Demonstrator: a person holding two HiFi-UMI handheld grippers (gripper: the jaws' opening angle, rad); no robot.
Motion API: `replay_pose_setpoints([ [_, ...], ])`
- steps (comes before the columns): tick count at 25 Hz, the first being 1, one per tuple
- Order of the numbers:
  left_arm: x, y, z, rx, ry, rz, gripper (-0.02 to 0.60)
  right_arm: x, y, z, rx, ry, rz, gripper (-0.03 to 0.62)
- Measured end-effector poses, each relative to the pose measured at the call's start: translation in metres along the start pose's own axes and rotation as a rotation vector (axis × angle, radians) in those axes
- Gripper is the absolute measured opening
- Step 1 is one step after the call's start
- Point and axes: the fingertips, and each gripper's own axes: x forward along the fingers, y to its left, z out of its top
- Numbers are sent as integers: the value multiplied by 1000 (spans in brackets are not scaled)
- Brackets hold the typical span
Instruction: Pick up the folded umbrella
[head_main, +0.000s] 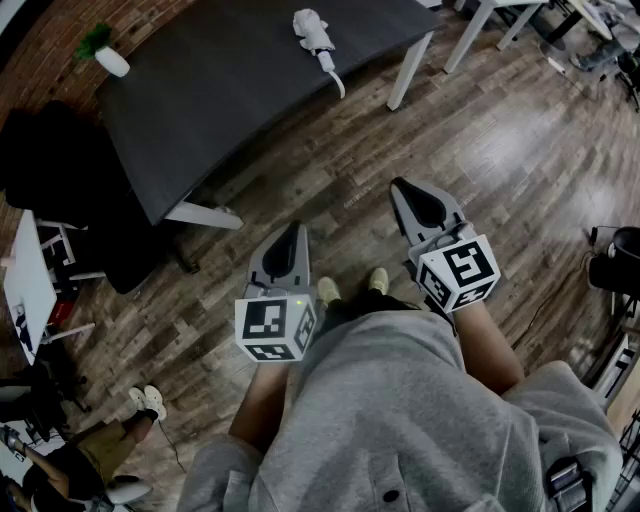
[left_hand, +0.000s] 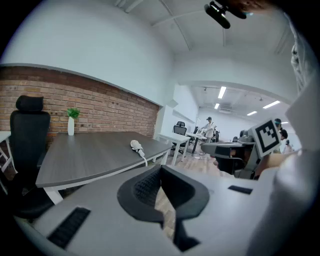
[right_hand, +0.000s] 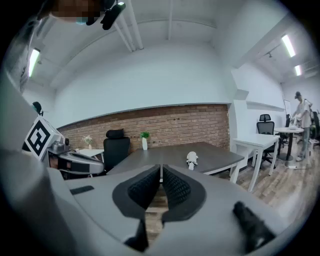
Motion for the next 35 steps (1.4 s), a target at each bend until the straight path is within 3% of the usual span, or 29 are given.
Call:
replay_pose_setpoints([
  [15, 48, -85, 17, 44, -13, 86, 15, -79, -107, -12, 57, -74, -9, 32],
  [23, 58, -106, 24, 70, -28, 112, 15, -91, -124, -8, 130, -127, 89, 32],
  [35, 62, -108, 27, 66, -42, 113, 15, -83, -120, -8, 158, -133, 97, 32],
])
